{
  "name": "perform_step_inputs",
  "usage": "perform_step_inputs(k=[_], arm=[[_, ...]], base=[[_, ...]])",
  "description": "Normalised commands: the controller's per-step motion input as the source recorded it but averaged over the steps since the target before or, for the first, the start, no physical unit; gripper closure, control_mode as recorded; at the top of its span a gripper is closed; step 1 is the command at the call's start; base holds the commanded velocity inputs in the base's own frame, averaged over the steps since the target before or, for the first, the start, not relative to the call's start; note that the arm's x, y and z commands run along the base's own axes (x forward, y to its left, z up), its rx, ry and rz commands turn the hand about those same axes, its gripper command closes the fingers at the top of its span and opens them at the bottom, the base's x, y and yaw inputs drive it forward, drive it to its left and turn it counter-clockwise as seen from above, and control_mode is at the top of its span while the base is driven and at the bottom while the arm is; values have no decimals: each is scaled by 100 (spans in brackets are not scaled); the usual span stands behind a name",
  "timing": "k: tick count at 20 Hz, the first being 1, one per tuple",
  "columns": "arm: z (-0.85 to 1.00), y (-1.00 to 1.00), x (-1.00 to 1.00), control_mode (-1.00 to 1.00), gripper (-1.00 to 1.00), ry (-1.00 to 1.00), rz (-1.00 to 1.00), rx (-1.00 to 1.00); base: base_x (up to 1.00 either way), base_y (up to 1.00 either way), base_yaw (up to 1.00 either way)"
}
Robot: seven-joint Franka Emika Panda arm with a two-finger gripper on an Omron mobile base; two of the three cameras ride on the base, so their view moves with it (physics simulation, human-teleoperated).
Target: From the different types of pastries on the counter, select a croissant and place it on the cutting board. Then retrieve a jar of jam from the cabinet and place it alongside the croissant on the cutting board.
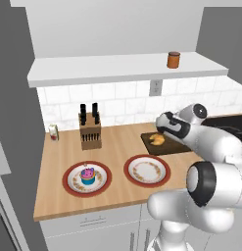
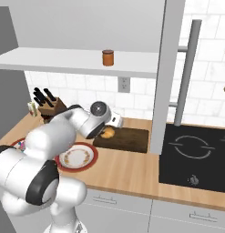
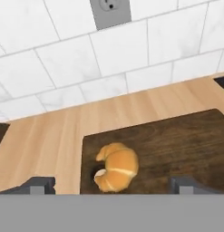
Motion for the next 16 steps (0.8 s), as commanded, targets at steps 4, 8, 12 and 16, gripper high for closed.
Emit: perform_step_inputs(k=[4,8,12,16], arm=[[76,-6,-45,-100,-100,-29,0,0],[68,-9,-47,-100,-100,-23,0,0],[50,-3,-36,-100,-100,-16,0,0],[70,0,-32,-100,-100,-8,0,3]], base=[[0,0,0],[0,0,0],[0,0,0],[0,0,0]])
